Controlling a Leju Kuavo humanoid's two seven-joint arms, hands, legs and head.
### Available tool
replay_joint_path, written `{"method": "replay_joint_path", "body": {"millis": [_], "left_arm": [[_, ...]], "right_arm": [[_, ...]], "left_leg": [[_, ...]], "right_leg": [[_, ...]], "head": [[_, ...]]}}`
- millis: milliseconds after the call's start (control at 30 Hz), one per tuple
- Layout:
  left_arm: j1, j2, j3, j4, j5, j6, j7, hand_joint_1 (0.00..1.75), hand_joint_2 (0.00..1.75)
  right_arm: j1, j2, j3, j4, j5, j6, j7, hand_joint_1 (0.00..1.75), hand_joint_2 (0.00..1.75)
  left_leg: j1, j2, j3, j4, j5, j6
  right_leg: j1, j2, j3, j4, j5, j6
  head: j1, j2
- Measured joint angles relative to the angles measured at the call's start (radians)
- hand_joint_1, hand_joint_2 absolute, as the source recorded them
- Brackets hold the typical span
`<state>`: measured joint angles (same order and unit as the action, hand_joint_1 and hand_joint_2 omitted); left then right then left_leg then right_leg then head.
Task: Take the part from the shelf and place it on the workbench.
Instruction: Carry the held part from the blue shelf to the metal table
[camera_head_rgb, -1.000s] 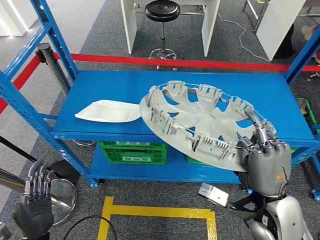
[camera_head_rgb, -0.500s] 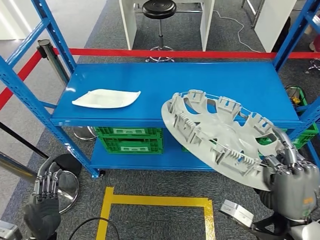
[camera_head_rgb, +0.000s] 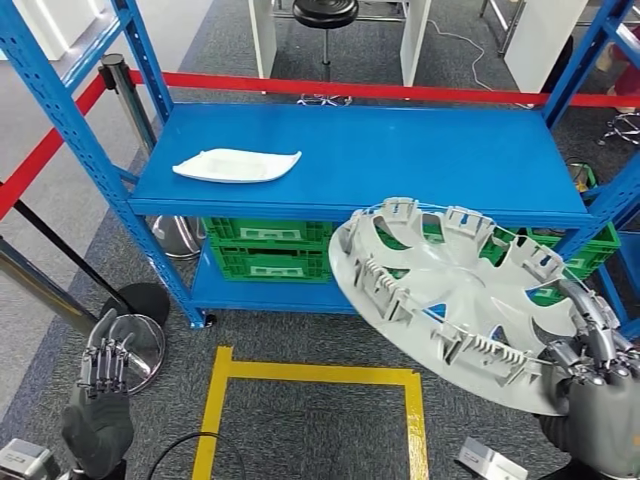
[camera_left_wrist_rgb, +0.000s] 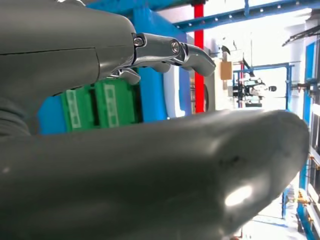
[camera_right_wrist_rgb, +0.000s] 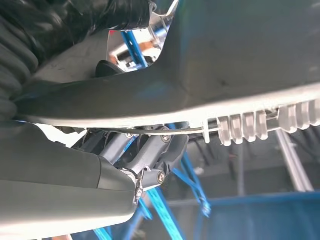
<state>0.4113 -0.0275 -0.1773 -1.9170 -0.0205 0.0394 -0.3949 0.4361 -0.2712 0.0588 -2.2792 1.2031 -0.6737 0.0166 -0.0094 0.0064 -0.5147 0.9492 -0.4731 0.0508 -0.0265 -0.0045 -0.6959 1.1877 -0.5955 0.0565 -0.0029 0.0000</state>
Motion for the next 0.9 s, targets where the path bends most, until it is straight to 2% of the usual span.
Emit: {"method": "replay_joint_path", "body": {"millis": [33, 67, 100, 133, 167, 200, 233, 267, 300, 333, 367, 400, 433, 500, 533, 567, 600, 633, 667, 733, 767, 833, 867, 900], "left_arm": [[0.009, 0.001, 0.003, -0.001, 0.009, -0.003, -0.001, 0.0, 0.0], [0.02, 0.002, 0.01, -0.004, 0.02, -0.008, -0.003, 0.0, 0.0], [0.033, 0.004, 0.018, -0.008, 0.029, -0.016, -0.004, 0.0, 0.0], [0.046, 0.005, 0.029, -0.012, 0.037, -0.025, -0.006, 0.0, 0.0], [0.056, 0.005, 0.039, -0.017, 0.04, -0.033, -0.007, 0.0, 0.0], [0.063, 0.006, 0.047, -0.022, 0.043, -0.039, -0.008, 0.0, 0.0], [0.068, 0.006, 0.054, -0.026, 0.042, -0.044, -0.009, 0.0, 0.0], [0.071, 0.007, 0.06, -0.03, 0.042, -0.049, -0.01, 0.0, 0.0], [0.075, 0.006, 0.065, -0.033, 0.041, -0.054, -0.01, 0.0, 0.0], [0.079, 0.006, 0.073, -0.034, 0.04, -0.06, -0.011, 0.0, 0.0], [0.084, 0.004, 0.083, -0.037, 0.039, -0.069, -0.01, 0.0, 0.0], [0.09, 0.001, 0.096, -0.039, 0.038, -0.079, -0.01, 0.0, 0.0], [0.095, -0.003, 0.109, -0.042, 0.037, -0.091, -0.01, 0.0, 0.0], [0.1, -0.013, 0.132, -0.045, 0.034, -0.113, -0.01, 0.0, 0.0], [0.101, -0.017, 0.142, -0.045, 0.032, -0.122, -0.009, 0.0, 0.0], [0.102, -0.022, 0.15, -0.045, 0.03, -0.131, -0.009, 0.0, 0.0], [0.102, -0.026, 0.157, -0.045, 0.028, -0.138, -0.008, 0.0, 0.0], [0.102, -0.032, 0.165, -0.045, 0.026, -0.145, -0.008, 0.0, 0.0], [0.101, -0.037, 0.172, -0.045, 0.024, -0.151, -0.007, 0.0, 0.0], [0.098, -0.049, 0.185, -0.049, 0.02, -0.161, -0.007, 0.0, 0.0], [0.097, -0.054, 0.19, -0.051, 0.02, -0.164, -0.007, 0.0, 0.0], [0.094, -0.063, 0.197, -0.054, 0.018, -0.17, -0.007, 0.0, 0.0], [0.092, -0.067, 0.199, -0.054, 0.018, -0.172, -0.007, 0.0, 0.0], [0.089, -0.071, 0.201, -0.054, 0.018, -0.173, -0.006, 0.0, 0.0]], "right_arm": [[-0.007, 0.001, 0.008, 0.001, 0.011, 0.003, 0.001, 1.75, 1.75], [-0.015, 0.002, 0.018, 0.002, 0.025, 0.008, 0.004, 1.75, 1.75], [-0.026, 0.004, 0.032, 0.004, 0.04, 0.014, 0.009, 1.75, 1.75], [-0.036, 0.006, 0.047, 0.006, 0.052, 0.019, 0.017, 1.75, 1.75], [-0.045, 0.008, 0.059, 0.007, 0.061, 0.022, 0.024, 1.75, 1.75], [-0.052, 0.009, 0.069, 0.008, 0.068, 0.024, 0.03, 1.75, 1.75], [-0.058, 0.01, 0.077, 0.009, 0.071, 0.024, 0.034, 1.75, 1.75], [-0.063, 0.01, 0.084, 0.009, 0.073, 0.024, 0.038, 1.75, 1.75], [-0.068, 0.01, 0.091, 0.01, 0.075, 0.025, 0.04, 1.75, 1.75], [-0.074, 0.01, 0.099, 0.013, 0.076, 0.027, 0.043, 1.75, 1.75], [-0.085, 0.011, 0.11, 0.016, 0.079, 0.03, 0.047, 1.75, 1.75], [-0.098, 0.011, 0.122, 0.02, 0.082, 0.034, 0.051, 1.75, 1.75], [-0.112, 0.011, 0.135, 0.025, 0.084, 0.039, 0.056, 1.75, 1.75], [-0.133, 0.011, 0.156, 0.034, 0.09, 0.045, 0.066, 1.75, 1.75], [-0.14, 0.011, 0.164, 0.038, 0.092, 0.045, 0.07, 1.75, 1.75], [-0.147, 0.011, 0.172, 0.042, 0.093, 0.046, 0.073, 1.75, 1.75], [-0.153, 0.011, 0.178, 0.046, 0.094, 0.046, 0.077, 1.75, 1.75], [-0.158, 0.011, 0.183, 0.049, 0.094, 0.046, 0.08, 1.75, 1.75], [-0.162, 0.011, 0.187, 0.051, 0.094, 0.046, 0.083, 1.75, 1.75], [-0.17, 0.011, 0.192, 0.054, 0.093, 0.046, 0.088, 1.75, 1.75], [-0.173, 0.011, 0.193, 0.056, 0.093, 0.045, 0.09, 1.75, 1.75], [-0.176, 0.011, 0.194, 0.057, 0.091, 0.045, 0.092, 1.75, 1.75], [-0.176, 0.01, 0.194, 0.058, 0.088, 0.045, 0.093, 1.75, 1.75], [-0.177, 0.009, 0.195, 0.058, 0.084, 0.046, 0.093, 1.75, 1.75]], "left_leg": [[-0.001, 0.001, -0.019, 0.005, 0.012, 0.0], [-0.002, 0.003, -0.039, 0.011, 0.023, -0.002], [-0.001, 0.005, -0.061, 0.019, 0.034, -0.004], [-0.001, 0.007, -0.081, 0.029, 0.043, -0.008], [0.0, 0.007, -0.1, 0.039, 0.051, -0.012], [-0.001, 0.006, -0.116, 0.05, 0.059, -0.017], [-0.003, 0.005, -0.128, 0.058, 0.068, -0.021], [-0.004, 0.004, -0.137, 0.063, 0.078, -0.025], [-0.005, 0.003, -0.143, 0.064, 0.089, -0.028], [-0.004, 0.002, -0.15, 0.063, 0.099, -0.031], [-0.002, 0.0, -0.157, 0.067, 0.092, -0.036], [0.0, -0.001, -0.166, 0.085, 0.067, -0.042], [0.002, -0.002, -0.176, 0.123, 0.024, -0.049], [0.007, -0.003, -0.197, 0.246, -0.077, -0.059], [0.008, -0.003, -0.203, 0.304, -0.108, -0.062], [0.009, -0.003, -0.198, 0.338, -0.116, -0.062], [0.009, -0.003, -0.178, 0.336, -0.105, -0.06], [0.008, -0.004, -0.142, 0.298, -0.082, -0.054], [0.005, -0.005, -0.094, 0.235, -0.06, -0.044], [-0.002, -0.007, -0.01, 0.106, -0.048, -0.024], [-0.006, -0.008, 0.012, 0.068, -0.051, -0.018], [-0.012, -0.008, 0.017, 0.038, -0.045, -0.014], [-0.011, -0.006, 0.016, 0.028, -0.033, -0.012], [-0.008, -0.004, 0.012, 0.018, -0.021, -0.007]], "right_leg": [[0.0, 0.0, -0.001, 0.054, -0.018, 0.003], [0.0, 0.0, 0.01, 0.086, -0.011, 0.005], [-0.001, 0.0, 0.035, 0.085, 0.015, 0.007], [-0.003, 0.0, 0.078, 0.05, 0.045, 0.009], [-0.005, 0.001, 0.131, -0.014, 0.056, 0.011], [-0.005, 0.003, 0.189, -0.092, 0.053, 0.011], [-0.005, 0.005, 0.23, -0.155, 0.037, 0.008], [-0.003, 0.007, 0.254, -0.195, 0.021, 0.004], [0.001, 0.007, 0.259, -0.21, 0.018, -0.003], [0.0, 0.006, 0.247, -0.209, 0.023, -0.009], [-0.001, 0.004, 0.238, -0.207, 0.032, -0.015], [-0.002, 0.003, 0.226, -0.206, 0.041, -0.023], [-0.004, 0.001, 0.214, -0.205, 0.05, -0.03], [0.0, -0.003, 0.193, -0.198, 0.066, -0.042], [0.002, -0.005, 0.179, -0.194, 0.074, -0.044], [0.005, -0.007, 0.164, -0.188, 0.081, -0.046], [0.007, -0.008, 0.148, -0.183, 0.088, -0.047], [0.009, -0.009, 0.134, -0.177, 0.093, -0.047], [0.01, -0.009, 0.123, -0.172, 0.097, -0.047], [0.012, -0.011, 0.11, -0.166, 0.108, -0.042], [0.01, -0.012, 0.106, -0.166, 0.115, -0.037], [0.006, -0.013, 0.1, -0.171, 0.132, -0.023], [0.005, -0.011, 0.095, -0.17, 0.129, -0.018], [0.006, -0.008, 0.085, -0.16, 0.112, -0.014]], "head": [[0.0, 0.0], [0.0, 0.0], [0.0, 0.0], [0.0, 0.0], [0.0, 0.0], [0.001, 0.0], [0.002, 0.0], [0.003, 0.0], [0.004, 0.0], [0.004, 0.0], [0.004, 0.0], [0.002, 0.0], [-0.001, 0.0], [-0.007, 0.0], [-0.008, 0.0], [-0.008, 0.0], [-0.009, 0.0], [-0.009, 0.0], [-0.009, 0.0], [-0.008, 0.0], [-0.008, 0.0], [-0.008, 0.0], [-0.008, 0.0], [-0.007, 0.0]]}}
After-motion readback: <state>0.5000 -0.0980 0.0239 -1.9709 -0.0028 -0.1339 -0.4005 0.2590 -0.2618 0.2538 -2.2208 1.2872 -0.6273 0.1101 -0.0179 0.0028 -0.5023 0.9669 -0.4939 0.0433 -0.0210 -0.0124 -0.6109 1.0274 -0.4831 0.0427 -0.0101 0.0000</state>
